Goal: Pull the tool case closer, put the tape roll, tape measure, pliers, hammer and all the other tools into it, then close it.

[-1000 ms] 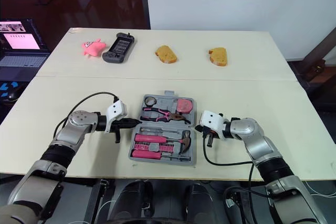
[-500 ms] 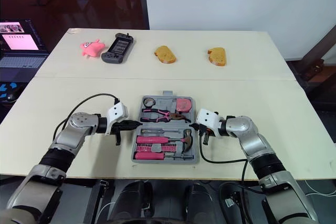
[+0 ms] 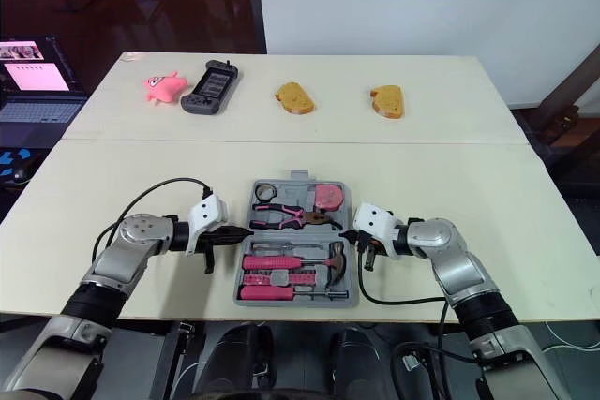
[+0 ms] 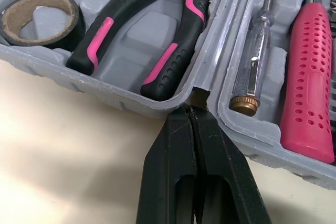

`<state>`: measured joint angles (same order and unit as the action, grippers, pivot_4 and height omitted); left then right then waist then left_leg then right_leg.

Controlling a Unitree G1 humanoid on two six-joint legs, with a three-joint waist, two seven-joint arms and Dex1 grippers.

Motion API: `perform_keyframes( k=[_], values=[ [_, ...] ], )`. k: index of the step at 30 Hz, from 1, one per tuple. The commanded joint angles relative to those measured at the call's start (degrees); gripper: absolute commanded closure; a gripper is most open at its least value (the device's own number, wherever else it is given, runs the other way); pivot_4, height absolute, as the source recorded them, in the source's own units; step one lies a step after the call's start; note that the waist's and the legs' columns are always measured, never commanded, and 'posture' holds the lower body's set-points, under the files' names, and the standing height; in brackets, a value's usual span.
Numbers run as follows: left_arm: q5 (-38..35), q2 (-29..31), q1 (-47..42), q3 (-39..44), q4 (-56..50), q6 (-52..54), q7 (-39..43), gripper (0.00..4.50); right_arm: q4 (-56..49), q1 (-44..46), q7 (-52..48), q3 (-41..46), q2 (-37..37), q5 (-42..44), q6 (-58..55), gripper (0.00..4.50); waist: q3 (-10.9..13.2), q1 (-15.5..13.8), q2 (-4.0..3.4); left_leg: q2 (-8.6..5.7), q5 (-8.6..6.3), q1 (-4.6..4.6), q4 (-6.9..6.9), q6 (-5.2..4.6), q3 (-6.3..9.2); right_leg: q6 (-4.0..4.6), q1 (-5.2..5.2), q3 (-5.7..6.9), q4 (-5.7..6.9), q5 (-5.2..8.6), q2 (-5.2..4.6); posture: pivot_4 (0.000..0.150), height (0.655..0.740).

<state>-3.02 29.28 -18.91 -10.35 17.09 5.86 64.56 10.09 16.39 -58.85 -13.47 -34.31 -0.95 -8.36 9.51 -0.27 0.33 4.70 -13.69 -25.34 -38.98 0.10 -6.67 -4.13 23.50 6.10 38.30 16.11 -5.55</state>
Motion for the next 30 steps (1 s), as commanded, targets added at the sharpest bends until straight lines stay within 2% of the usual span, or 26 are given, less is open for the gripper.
perform_keyframes(
  k=[1, 12, 20, 24, 26, 30],
  values=[
    [-0.02, -1.03, 2.66, -3.7, -2.76, 1.03, 1.17, 4.5, -3.36, -1.24, -2.17, -2.23, 0.96, 1.44, -0.96, 4.48, -0.04, -0.02, -0.05, 0.0, 0.0, 0.0, 0.0, 0.0, 0.01, 0.0, 0.0, 0.0, 0.0, 0.0, 0.0, 0.15, 0.7188],
    [-0.37, 1.26, 6.66, -2.12, -6.1, 3.18, -0.53, 4.5, -4.93, -4.55, -0.96, -1.68, 1.11, 0.84, -2.21, 4.48, -0.28, 0.02, -0.13, 0.01, -0.02, 0.03, 0.03, -0.01, 0.12, 0.01, -0.04, 0.01, -0.04, 0.01, 0.0, 0.15, 0.7188],
    [-0.23, 1.36, 5.66, -1.64, -5.1, 3.29, -1.45, 4.5, -4.27, -4.55, 0.27, -1.01, 0.89, 0.06, -2.01, 4.48, -0.41, 0.04, -0.16, 0.01, -0.02, 0.04, 0.09, -0.01, 0.13, 0.03, -0.04, 0.01, -0.08, 0.02, 0.01, 0.15, 0.7188],
    [-1.28, 3.8, 5.21, 2.41, -3.06, 3.24, -2.87, 4.5, -3.25, -5.16, 1.52, 2.08, -2.25, -0.24, -0.63, 4.48, -0.41, 0.04, -0.16, 0.01, -0.02, 0.03, 0.09, -0.01, 0.13, 0.03, -0.02, 0.01, -0.08, 0.02, 0.0, 0.15, 0.7188],
    [-3.98, 4.85, 5.77, 5.54, -3.54, 4.35, -3.38, 4.5, -4.3, -6.49, 0.83, 3.91, -4.44, 0.97, -1.67, 4.48, -0.41, 0.03, -0.17, 0.02, -0.02, 0.02, 0.09, -0.01, 0.13, 0.03, -0.01, 0.01, -0.09, 0.02, 0.0, 0.15, 0.7188],
    [-16.18, 4.98, 9.92, 12.75, -12.57, 9.73, 0.21, 4.5, -8.31, -9.85, -1.19, 7.64, -8.45, 4.9, -3.64, 4.48, -0.37, -0.34, -0.16, 0.03, -0.02, -0.04, 0.1, -0.01, 0.15, 0.02, 0.02, 0.01, -0.14, 0.02, -0.05, 0.15, 0.7188]
  ],
)
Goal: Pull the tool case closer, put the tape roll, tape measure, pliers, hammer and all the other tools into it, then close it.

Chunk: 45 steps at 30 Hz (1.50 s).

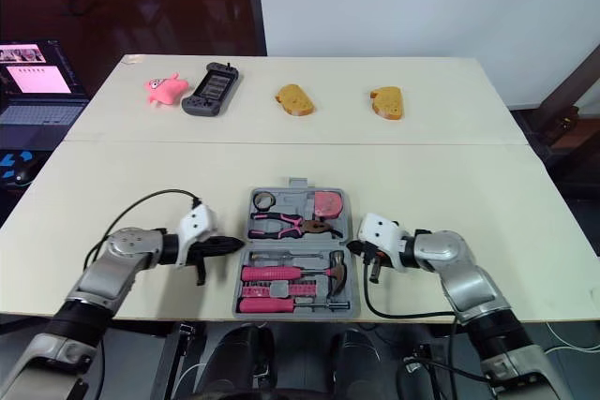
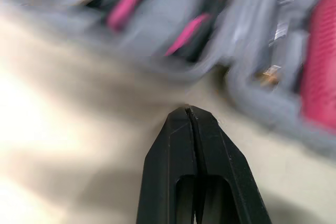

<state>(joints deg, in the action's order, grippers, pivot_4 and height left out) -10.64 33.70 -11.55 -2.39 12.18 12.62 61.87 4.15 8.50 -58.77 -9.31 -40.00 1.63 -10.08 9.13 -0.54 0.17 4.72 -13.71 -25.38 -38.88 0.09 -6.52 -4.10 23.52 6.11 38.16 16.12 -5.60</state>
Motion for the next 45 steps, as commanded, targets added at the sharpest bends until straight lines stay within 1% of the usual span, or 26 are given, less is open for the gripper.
perform_keyframes(
  k=[1, 3, 5, 8, 9, 11, 12, 14, 16, 17, 18, 19, 24, 26, 28, 30, 34, 39, 45],
  values=[
    [-10.14, 0.66, 3.64, 5.41, -9.65, 3.75, 3.52, 4.5, -2.99, -2.47, -1.39, 4.0, -3.28, 2.93, -2.13, 4.48, 0.01, -0.12, 0.0, 0.03, 0.0, -0.01, 0.0, 0.0, 0.01, 0.0, -0.01, 0.0, -0.02, 0.0, -0.03, 0.15, 0.7188],
    [-14.23, 1.25, 6.75, 5.97, -16.08, 6.19, 5.26, 4.5, -4.8, -2.52, -1.62, 5.09, -4.14, 4.9, -6.79, 4.48, 0.04, -0.15, -0.01, 0.04, 0.0, 0.0, 0.0, 0.0, 0.02, 0.01, -0.04, 0.0, -0.06, 0.0, -0.07, 0.15, 0.7188],
    [-16.43, 1.99, 9.26, 4.96, -21.65, 8.48, 6.11, 4.5, -6.28, -2.03, -1.66, 6.36, -4.12, 7.21, -10.84, 4.48, 0.06, -0.03, -0.02, 0.06, -0.01, -0.01, 0.0, 0.01, 0.03, 0.2, -0.02, 0.0, -0.07, 0.11, -0.08, 0.15, 0.7188],
    [-15.74, 2.52, 10.82, 2.78, -25.27, 9.73, 5.19, 4.5, -7.5, -1.42, -1.67, 7.44, -3.88, 9.61, -13.64, 4.48, 0.09, -0.09, -0.08, 0.05, 0.0, 0.0, 0.01, 0.01, 0.05, 0.21, -0.01, 0.0, -0.06, 0.11, -0.05, 0.15, 0.7188],
    [-14.84, 2.3, 11.37, 0.82, -26.85, 9.72, 4.69, 4.5, -7.69, -0.47, -1.92, 8.13, -3.43, 11.68, -16.42, 4.24, 0.09, -0.07, -0.08, 0.03, -0.01, 0.0, 0.01, 0.01, 0.04, 0.21, 0.0, 0.0, -0.07, 0.11, -0.04, 0.15, 0.7188],
    [-11.86, 1.39, 11.96, -3.92, -28.53, 8.77, 3.58, 4.5, -7.23, 2.24, -1.31, 8.69, -2.32, 14.31, -21.29, 3.72, 0.1, -0.07, -0.09, 0.01, -0.01, -0.01, 0.02, 0.01, 0.03, 0.21, 0.01, 0.0, -0.07, 0.11, -0.04, 0.15, 0.7188],
    [-9.77, 0.96, 12.13, -6.56, -28.62, 7.67, 3.08, 4.5, -6.82, 3.68, -0.78, 8.64, -1.81, 15.27, -24.05, 3.27, 0.1, -0.08, -0.09, 0.01, -0.01, -0.01, 0.02, 0.01, 0.03, 0.21, 0.01, -0.01, -0.08, 0.11, -0.04, 0.15, 0.7188],
    [-7.42, 0.29, 12.3, -9.83, -28.18, 6.09, 2.34, 4.5, -6.36, 5.41, 0.15, 8.4, -1.14, 16.13, -27.47, 2.23, 0.1, -0.15, -0.09, -0.02, -0.01, -0.01, 0.02, 0.01, 0.02, 0.21, 0.01, 0.0, -0.08, 0.1, -0.03, 0.15, 0.7188],
    [-6.72, -1.17, 12.16, -12.02, -27.68, 5.66, 1.34, 4.5, -5.77, 7.42, 1.61, 8.81, 0.35, 17.77, -31.24, 1.27, 0.11, -0.18, -0.08, -0.02, -0.01, -0.04, 0.04, 0.01, 0.03, 0.22, 0.05, 0.0, -0.08, 0.11, -0.02, 0.15, 0.7188],
    [-6.49, -1.77, 11.93, -12.71, -27.29, 5.64, 0.86, 4.5, -5.29, 8.36, 2.53, 8.96, 1.03, 18.11, -32.31, 0.65, 0.11, -0.16, -0.08, -0.01, -0.01, -0.05, 0.05, 0.01, 0.03, 0.22, 0.06, 0.0, -0.08, 0.11, -0.02, 0.15, 0.7188],
    [-6.1, -2.11, 11.6, -13.21, -26.72, 5.46, 0.46, 4.5, -4.67, 9.28, 3.68, 9.22, 1.73, 18.27, -33.35, 0.19, 0.11, -0.15, -0.09, -0.01, -0.01, -0.06, 0.06, 0.01, 0.03, 0.22, 0.07, 0.0, -0.08, 0.11, -0.02, 0.15, 0.7188],
    [-5.65, -2.23, 11.23, -13.5, -26.08, 5.27, 0.17, 4.5, -4.02, 10.14, 4.71, 9.69, 2.41, 18.81, -34.97, 0.09, 0.11, -0.15, -0.09, 0.0, -0.01, -0.06, 0.06, 0.01, 0.03, 0.22, 0.07, 0.0, -0.08, 0.11, -0.02, 0.15, 0.7188],
    [-2.66, -2.83, 9.97, -15.22, -23.54, 6.23, -2.73, 4.5, -0.15, 15.28, 8.56, 12.33, 6.05, 23.37, -45.42, 0.09, 0.13, -0.04, -0.13, 0.0, -0.01, -0.08, 0.06, 0.01, 0.02, 0.22, 0.12, 0.0, -0.07, 0.09, -0.02, 0.15, 0.7188],
    [-1.7, -2.7, 10.08, -16.15, -23.35, 6.6, -3.35, 4.5, 0.94, 16.68, 9.78, 12.79, 7.15, 23.98, -46.91, 0.09, 0.13, -0.04, -0.13, -0.01, 0.0, -0.09, 0.08, 0.0, 0.01, 0.2, 0.13, 0.0, -0.07, 0.08, -0.02, 0.15, 0.7188],
    [-2.4, -2.73, 10.29, -16.32, -23.35, 8.25, -3.4, 4.5, 3.04, 18.26, 11.69, 13.7, 8.71, 24.51, -48.43, 0.09, 0.13, -0.07, -0.14, -0.01, 0.0, -0.09, 0.09, 0.0, 0.01, 0.18, 0.14, 0.0, -0.07, 0.07, -0.02, 0.15, 0.7188],
    [-3.39, -2.84, 10.32, -16.33, -23.34, 9.67, -3.21, 4.5, 5.57, 19.63, 13.14, 14.13, 10.05, 24.59, -49.05, 0.09, 0.13, -0.07, -0.14, 0.0, 0.0, -0.08, 0.1, 0.0, 0.01, 0.18, 0.13, 0.0, -0.07, 0.07, -0.02, 0.15, 0.7188],
    [-2.06, -1.58, 9.4, -17.77, -23.32, 10.75, -2.79, 4.5, 12.01, 22.05, 14.46, 13.7, 12.8, 23.59, -46.2, 0.09, 0.12, 0.0, -0.15, -0.02, 0.0, -0.08, 0.1, 0.0, 0.0, 0.18, 0.13, 0.0, -0.07, 0.07, -0.02, 0.15, 0.7188],
    [-0.92, -0.69, 8.98, -19.04, -23.95, 12.39, -3.84, 4.5, 19.03, 25.37, 14.28, 14.07, 16.87, 24.99, -46.86, 0.09, 0.1, 0.43, -0.2, -0.02, 0.0, -0.06, 0.13, 0.0, -0.02, 0.05, 0.12, 0.0, -0.06, -0.01, 0.0, 0.15, 0.7188],
    [-2.53, -1.57, 9.84, -18.45, -27.76, 18.11, -7.31, 4.5, 30.29, 29.66, 12.92, 18.2, 22.13, 27.69, -46.18, 0.09, 0.1, 1.35, -0.2, -0.01, 0.0, -0.01, 0.21, 0.0, -0.02, 0.03, 0.08, 0.0, -0.06, -0.02, 0.02, 0.15, 0.7188]
  ],
)
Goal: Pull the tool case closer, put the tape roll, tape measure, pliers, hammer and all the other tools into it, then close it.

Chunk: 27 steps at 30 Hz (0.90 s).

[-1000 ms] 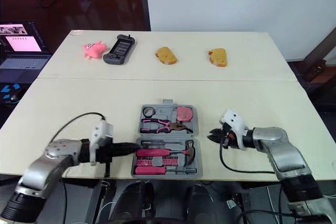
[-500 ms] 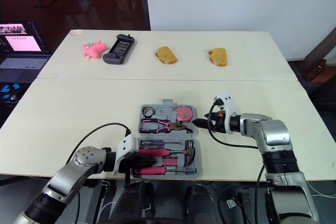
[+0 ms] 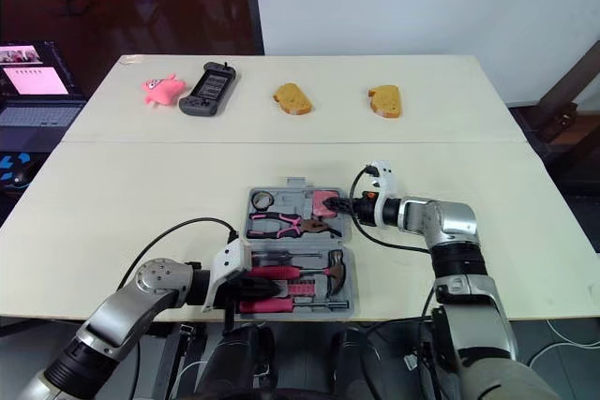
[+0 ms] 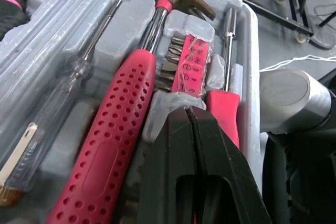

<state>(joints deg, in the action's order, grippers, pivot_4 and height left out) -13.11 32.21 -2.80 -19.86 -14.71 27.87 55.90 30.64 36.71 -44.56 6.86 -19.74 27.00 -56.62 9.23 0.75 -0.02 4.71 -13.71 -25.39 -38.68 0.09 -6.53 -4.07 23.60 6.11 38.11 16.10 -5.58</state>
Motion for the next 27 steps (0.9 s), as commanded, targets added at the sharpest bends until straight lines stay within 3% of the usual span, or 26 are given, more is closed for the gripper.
perform_keyframes(
  k=[1, 6, 13, 27],
  values=[
    [-0.24, -0.11, 1.01, -0.96, -1.06, 3.35, -1.43, 4.5, 5.31, 2.02, -1.56, 2.66, 2.27, 2.58, 0.65, 0.09, 0.0, 0.21, 0.0, 0.0, 0.0, 0.01, 0.01, 0.0, 0.0, 0.0, 0.0, 0.0, 0.0, 0.0, 0.01, 0.15, 0.7188],
    [-0.76, 0.63, 0.31, -1.38, -2.38, 3.97, -0.44, 4.5, 12.59, 4.86, -3.39, 6.23, 4.33, 3.83, 3.89, 0.09, -0.01, 0.47, 0.0, -0.02, 0.12, 0.15, 0.33, 0.16, -0.06, 0.05, 0.03, -0.02, -0.01, -0.03, 0.04, 0.15, 0.7188],
    [-1.8, 0.64, 0.85, -0.86, -3.35, 5.33, -1.29, 4.5, 13.97, 6.1, -8.31, 6.17, 4.32, 4.07, 6.41, 0.09, 0.0, 0.43, -0.01, -0.03, 0.16, 0.12, 0.49, 0.22, -0.13, 0.07, 0.15, -0.08, -0.01, -0.03, 0.05, 0.15, 0.7188],
    [-4.63, -0.68, 5.29, 3.86, -8.54, 5.37, -7.07, 4.5, 1.63, 3.34, -15.48, 6.07, 0.66, 8.31, 0.74, 0.09, 0.01, 0.27, -0.03, -0.02, 0.17, 0.02, 0.52, 0.24, -0.17, 0.08, 0.34, -0.16, 0.0, -0.04, 0.03, 0.15, 0.7188]
  ],
)
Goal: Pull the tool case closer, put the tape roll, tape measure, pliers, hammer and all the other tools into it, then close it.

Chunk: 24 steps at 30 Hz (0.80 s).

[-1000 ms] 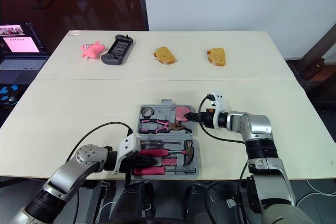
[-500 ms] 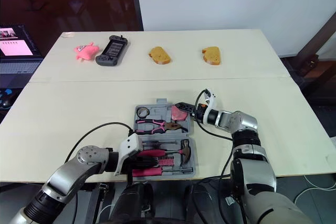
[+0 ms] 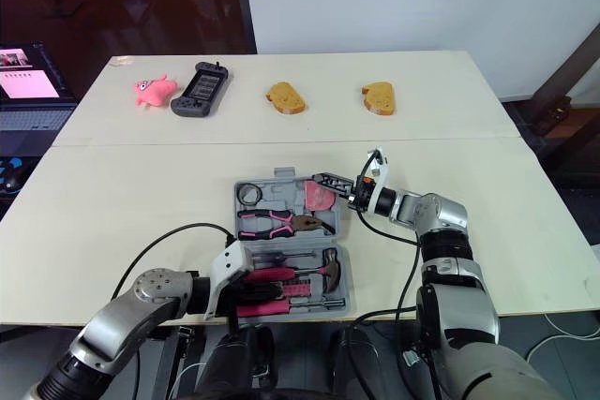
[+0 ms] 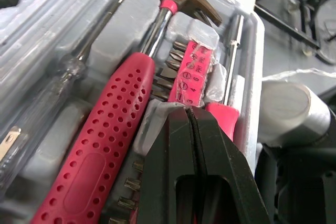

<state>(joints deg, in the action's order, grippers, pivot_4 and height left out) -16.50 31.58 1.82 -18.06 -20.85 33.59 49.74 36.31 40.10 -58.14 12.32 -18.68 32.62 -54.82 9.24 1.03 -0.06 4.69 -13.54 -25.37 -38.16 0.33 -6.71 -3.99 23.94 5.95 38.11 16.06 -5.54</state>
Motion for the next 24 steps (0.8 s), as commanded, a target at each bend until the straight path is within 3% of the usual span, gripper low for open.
perform_keyframes(
  k=[1, 6, 12, 14, 16, 20, 24],
  values=[
    [-1.26, 0.14, 0.97, 2.46, -2.93, -0.61, -1.2, 4.5, -5.13, -0.42, -2.19, 0.32, -0.54, 3.01, -1.42, 0.09, 0.0, -0.06, 0.0, 0.0, 0.0, -0.01, 0.0, 0.0, 0.0, 0.0, 0.01, 0.0, 0.0, 0.0, 0.0, 0.15, 0.7188],
    [-2.05, -0.39, 1.84, 6.58, -5.0, -2.25, -3.66, 4.5, -11.08, -2.53, -5.02, -1.31, -1.9, 4.98, -3.96, 0.09, 0.0, -0.11, 0.0, 0.0, 0.0, -0.04, 0.01, 0.01, -0.02, 0.01, 0.06, -0.02, 0.0, -0.01, -0.01, 0.15, 0.7188],
    [-13.01, 0.68, 5.73, 15.81, -8.07, 2.54, -1.23, 4.5, -16.1, -4.66, -8.63, -3.39, -3.75, 6.8, -5.05, 0.09, 0.01, 0.12, 0.01, 0.01, 0.0, -0.04, 0.04, 0.01, -0.05, 0.02, 0.1, -0.03, 0.0, -0.01, 0.0, 0.15, 0.7188],
    [-20.72, 2.36, 8.47, 24.8, -8.97, 4.7, 0.68, 4.5, -18.12, -5.32, -10.22, -4.27, -4.67, 7.17, -4.71, 0.09, 0.02, 0.03, 0.02, 0.02, 0.0, -0.04, 0.06, 0.01, -0.05, 0.04, 0.12, -0.03, 0.0, 0.0, 0.01, 0.15, 0.7188],
    [-23.6, 4.72, 10.9, 32.77, -6.68, 5.02, 1.72, 4.5, -20.84, -6.21, -12.74, -5.08, -6.21, 8.0, -4.47, 0.09, 0.04, -0.02, 0.0, 0.04, 0.01, -0.06, 0.06, 0.01, -0.05, 0.07, 0.15, -0.03, 0.01, 0.01, 0.01, 0.15, 0.7188],
    [-21.23, 10.98, 18.09, 43.06, -0.46, -1.49, 9.21, 4.5, -29.94, -9.87, -19.32, -8.17, -11.64, 10.36, -4.76, 0.09, 0.08, -0.15, -0.05, 0.03, 0.0, -0.05, 0.07, 0.03, -0.05, 0.1, 0.23, -0.02, -0.04, 0.03, -0.01, 0.15, 0.7188],
    [-19.61, 14.84, 19.79, 46.49, 4.59, -6.91, 14.96, 4.5, -42.11, -16.49, -24.52, -12.39, -18.85, 9.5, -0.23, 0.09, 0.13, -0.71, 0.03, 0.07, -0.03, -0.08, 0.1, 0.06, -0.09, 0.3, 0.45, 0.01, -0.21, 0.15, -0.13, 0.15, 0.7188]
  ],
)
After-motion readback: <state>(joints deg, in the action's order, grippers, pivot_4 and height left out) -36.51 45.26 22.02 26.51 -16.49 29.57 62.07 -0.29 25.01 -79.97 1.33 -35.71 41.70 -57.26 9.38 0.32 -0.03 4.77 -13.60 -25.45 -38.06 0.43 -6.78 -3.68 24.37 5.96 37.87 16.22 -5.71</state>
